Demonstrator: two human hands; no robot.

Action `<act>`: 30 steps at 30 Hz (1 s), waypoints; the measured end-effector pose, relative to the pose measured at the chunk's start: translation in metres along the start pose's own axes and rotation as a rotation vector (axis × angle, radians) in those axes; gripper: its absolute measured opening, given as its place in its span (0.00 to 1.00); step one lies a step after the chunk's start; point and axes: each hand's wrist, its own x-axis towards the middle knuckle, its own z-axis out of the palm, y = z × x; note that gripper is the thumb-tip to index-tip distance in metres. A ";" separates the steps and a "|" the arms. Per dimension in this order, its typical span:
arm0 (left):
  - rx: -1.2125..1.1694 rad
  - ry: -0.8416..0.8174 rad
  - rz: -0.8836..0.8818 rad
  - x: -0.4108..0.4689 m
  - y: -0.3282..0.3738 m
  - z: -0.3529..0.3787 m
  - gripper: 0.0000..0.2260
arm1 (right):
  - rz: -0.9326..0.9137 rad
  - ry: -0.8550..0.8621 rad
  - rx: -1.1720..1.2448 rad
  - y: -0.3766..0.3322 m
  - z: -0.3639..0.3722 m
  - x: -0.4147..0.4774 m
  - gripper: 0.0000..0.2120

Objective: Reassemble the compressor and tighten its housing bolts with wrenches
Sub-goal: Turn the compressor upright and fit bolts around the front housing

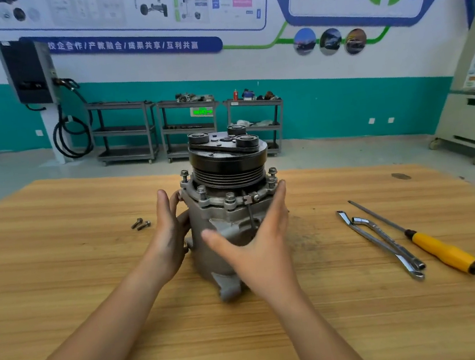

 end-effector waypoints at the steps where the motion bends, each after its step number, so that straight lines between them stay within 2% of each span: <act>1: 0.007 0.017 0.019 -0.005 0.001 -0.001 0.28 | -0.004 0.007 0.018 0.002 -0.001 0.002 0.57; 4: 0.071 0.089 0.128 -0.025 0.004 -0.009 0.22 | 0.026 -0.038 0.137 0.010 -0.016 0.008 0.56; 7: 0.292 0.100 0.256 -0.051 -0.004 -0.018 0.13 | 0.089 -0.085 0.208 0.027 -0.037 0.019 0.59; 8: 0.342 0.074 0.301 -0.061 -0.008 -0.020 0.13 | 0.127 -0.086 0.237 0.036 -0.044 0.024 0.59; 12: 0.523 -0.159 0.390 -0.099 -0.024 -0.012 0.22 | 0.378 -0.036 0.433 0.067 -0.059 0.052 0.58; 16: 0.840 -0.438 0.288 -0.113 -0.039 0.009 0.24 | 0.561 -0.005 0.493 0.078 -0.053 0.093 0.45; 18: 0.900 -0.510 0.305 -0.115 -0.040 0.014 0.24 | 0.595 0.030 0.462 0.078 -0.050 0.109 0.38; 20: 0.855 -0.507 0.345 -0.114 -0.036 0.010 0.23 | 0.594 0.080 0.446 0.074 -0.048 0.115 0.33; 21: 0.791 -0.468 0.337 -0.113 -0.031 0.004 0.21 | 0.585 0.100 0.454 0.071 -0.047 0.114 0.30; 23: 0.586 -0.283 0.312 -0.110 -0.017 -0.017 0.13 | 0.558 0.122 0.489 0.065 -0.047 0.107 0.26; 25: 0.562 0.064 0.466 -0.106 -0.005 -0.052 0.09 | 0.507 0.145 0.486 0.055 -0.046 0.088 0.26; 27: 0.768 0.387 0.683 -0.098 0.005 -0.092 0.05 | 0.385 0.235 0.416 0.046 -0.041 0.059 0.27; 28: 0.905 0.489 0.690 -0.091 0.007 -0.111 0.05 | 0.272 0.292 0.383 0.040 -0.036 0.039 0.27; 29: 1.066 0.575 0.602 -0.081 0.008 -0.129 0.11 | 0.140 0.329 0.365 0.033 -0.029 0.020 0.27; 30: 1.222 0.609 0.415 -0.070 0.007 -0.149 0.19 | 0.029 0.345 0.352 0.026 -0.023 0.003 0.28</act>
